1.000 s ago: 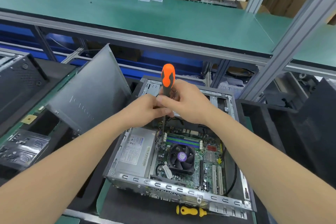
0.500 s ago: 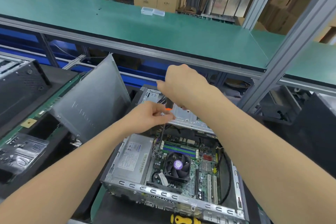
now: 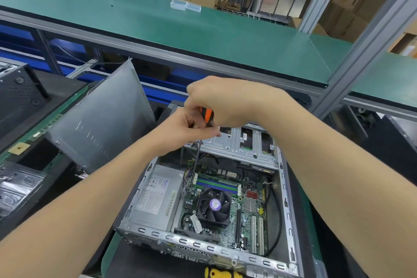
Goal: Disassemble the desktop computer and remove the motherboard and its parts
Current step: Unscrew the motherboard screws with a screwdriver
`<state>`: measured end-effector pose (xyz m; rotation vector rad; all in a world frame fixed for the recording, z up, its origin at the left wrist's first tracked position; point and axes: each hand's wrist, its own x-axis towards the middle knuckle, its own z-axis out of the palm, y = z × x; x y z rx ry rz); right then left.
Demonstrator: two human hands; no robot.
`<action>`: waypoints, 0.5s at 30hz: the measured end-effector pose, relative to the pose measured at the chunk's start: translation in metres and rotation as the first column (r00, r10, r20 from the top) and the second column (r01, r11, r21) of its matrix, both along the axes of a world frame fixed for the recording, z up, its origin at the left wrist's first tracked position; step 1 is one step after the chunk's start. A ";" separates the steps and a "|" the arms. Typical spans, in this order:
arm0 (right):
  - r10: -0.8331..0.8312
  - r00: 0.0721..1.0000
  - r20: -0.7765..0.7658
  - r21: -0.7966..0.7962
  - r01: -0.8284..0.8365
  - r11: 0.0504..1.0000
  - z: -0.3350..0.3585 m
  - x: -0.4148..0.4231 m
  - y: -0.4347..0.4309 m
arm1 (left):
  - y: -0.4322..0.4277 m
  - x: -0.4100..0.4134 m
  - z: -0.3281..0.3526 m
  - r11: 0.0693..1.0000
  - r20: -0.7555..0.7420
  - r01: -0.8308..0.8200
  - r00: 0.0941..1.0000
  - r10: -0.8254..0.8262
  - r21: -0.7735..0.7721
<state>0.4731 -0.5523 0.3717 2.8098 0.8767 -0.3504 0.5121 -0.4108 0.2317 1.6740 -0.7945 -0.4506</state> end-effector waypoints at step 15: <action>-0.602 0.773 0.199 0.338 0.523 0.783 -0.028 -0.006 0.026 | -0.004 -0.013 -0.009 0.991 0.043 -0.126 0.991 0.128 -0.045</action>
